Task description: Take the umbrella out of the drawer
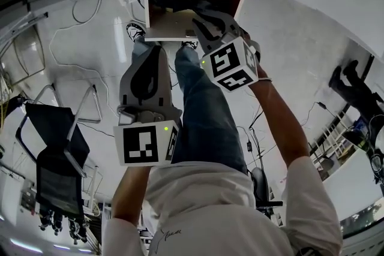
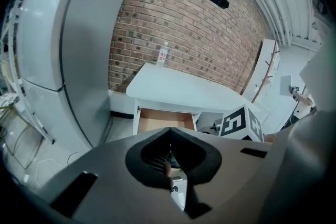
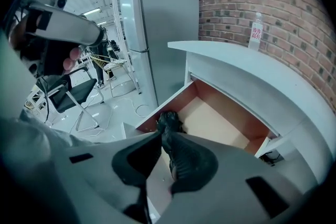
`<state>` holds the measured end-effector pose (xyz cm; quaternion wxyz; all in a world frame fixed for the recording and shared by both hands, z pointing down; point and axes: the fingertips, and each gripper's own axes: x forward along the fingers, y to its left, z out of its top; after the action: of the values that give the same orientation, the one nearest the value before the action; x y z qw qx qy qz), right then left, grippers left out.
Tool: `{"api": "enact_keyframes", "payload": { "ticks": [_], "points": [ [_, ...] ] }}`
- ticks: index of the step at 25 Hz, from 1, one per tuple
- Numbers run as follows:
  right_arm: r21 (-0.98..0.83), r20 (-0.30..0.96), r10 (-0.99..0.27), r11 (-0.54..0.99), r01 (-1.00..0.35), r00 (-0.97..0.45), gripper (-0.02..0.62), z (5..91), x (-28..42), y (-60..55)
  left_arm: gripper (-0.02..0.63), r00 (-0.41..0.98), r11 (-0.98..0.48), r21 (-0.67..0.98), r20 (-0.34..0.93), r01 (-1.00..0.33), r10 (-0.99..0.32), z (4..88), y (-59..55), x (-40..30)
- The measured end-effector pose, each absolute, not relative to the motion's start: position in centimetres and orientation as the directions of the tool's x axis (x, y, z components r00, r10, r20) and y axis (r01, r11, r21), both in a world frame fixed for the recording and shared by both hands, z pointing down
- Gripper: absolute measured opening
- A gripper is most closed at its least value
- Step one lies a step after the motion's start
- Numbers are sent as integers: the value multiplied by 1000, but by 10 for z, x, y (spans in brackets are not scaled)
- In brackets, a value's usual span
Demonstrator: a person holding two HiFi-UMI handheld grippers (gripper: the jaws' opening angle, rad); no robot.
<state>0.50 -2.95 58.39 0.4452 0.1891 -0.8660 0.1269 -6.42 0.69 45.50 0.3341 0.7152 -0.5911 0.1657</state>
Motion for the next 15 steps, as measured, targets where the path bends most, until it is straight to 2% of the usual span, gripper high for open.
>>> {"api": "enact_keyframes", "payload": {
  "ticks": [15],
  "points": [
    [1, 900, -165, 926, -377, -404, 121, 655, 2, -37, 17, 253, -58, 312, 636, -948, -729, 471, 6, -72]
  ]
}}
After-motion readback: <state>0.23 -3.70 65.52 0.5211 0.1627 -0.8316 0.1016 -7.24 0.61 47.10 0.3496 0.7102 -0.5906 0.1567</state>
